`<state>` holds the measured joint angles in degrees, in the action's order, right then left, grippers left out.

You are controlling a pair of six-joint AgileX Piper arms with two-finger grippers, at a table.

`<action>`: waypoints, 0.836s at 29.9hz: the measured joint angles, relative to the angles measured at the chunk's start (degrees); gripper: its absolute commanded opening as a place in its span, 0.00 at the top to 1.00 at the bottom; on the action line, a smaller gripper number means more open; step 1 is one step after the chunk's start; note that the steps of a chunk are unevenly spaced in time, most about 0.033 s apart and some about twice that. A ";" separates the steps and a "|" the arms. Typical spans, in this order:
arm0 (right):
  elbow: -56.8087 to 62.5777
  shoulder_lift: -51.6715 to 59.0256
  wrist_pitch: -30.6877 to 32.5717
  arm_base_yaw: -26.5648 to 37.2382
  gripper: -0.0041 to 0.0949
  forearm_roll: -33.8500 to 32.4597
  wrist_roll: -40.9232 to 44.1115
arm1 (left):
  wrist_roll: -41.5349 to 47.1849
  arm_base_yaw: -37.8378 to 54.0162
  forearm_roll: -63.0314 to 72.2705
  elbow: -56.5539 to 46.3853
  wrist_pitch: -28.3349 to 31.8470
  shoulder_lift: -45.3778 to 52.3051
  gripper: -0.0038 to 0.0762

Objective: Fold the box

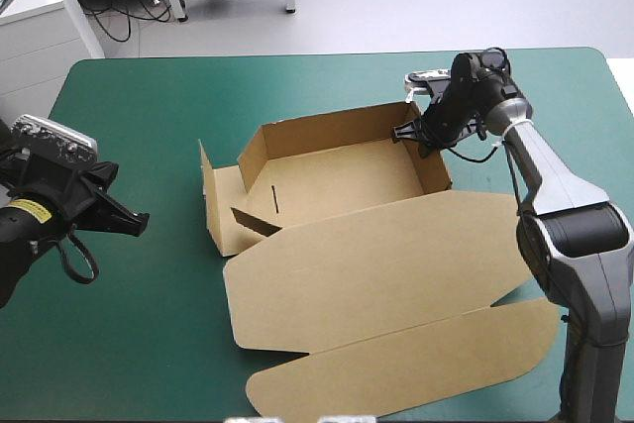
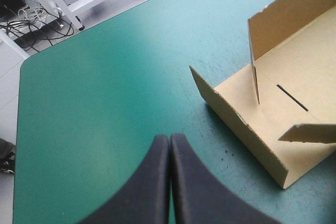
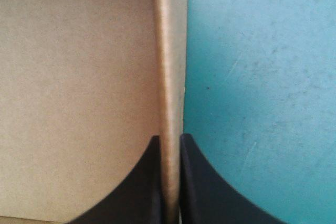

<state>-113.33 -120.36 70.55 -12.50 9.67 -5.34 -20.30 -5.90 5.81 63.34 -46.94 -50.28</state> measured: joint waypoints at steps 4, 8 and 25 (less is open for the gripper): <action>0.00 2.15 0.00 0.08 0.98 0.01 -2.90 | 0.59 0.00 -0.65 0.00 -0.07 0.00 0.96; 0.00 6.89 0.15 1.90 0.98 3.09 -8.25 | 2.43 0.00 -1.10 0.00 -0.13 0.00 0.96; 0.00 26.82 0.72 19.86 0.98 11.77 -18.86 | 4.22 0.00 -1.08 0.00 0.31 -7.99 0.93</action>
<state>-113.33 -93.54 71.28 7.35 21.44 -24.21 -16.07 -5.90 4.73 63.34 -46.63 -58.27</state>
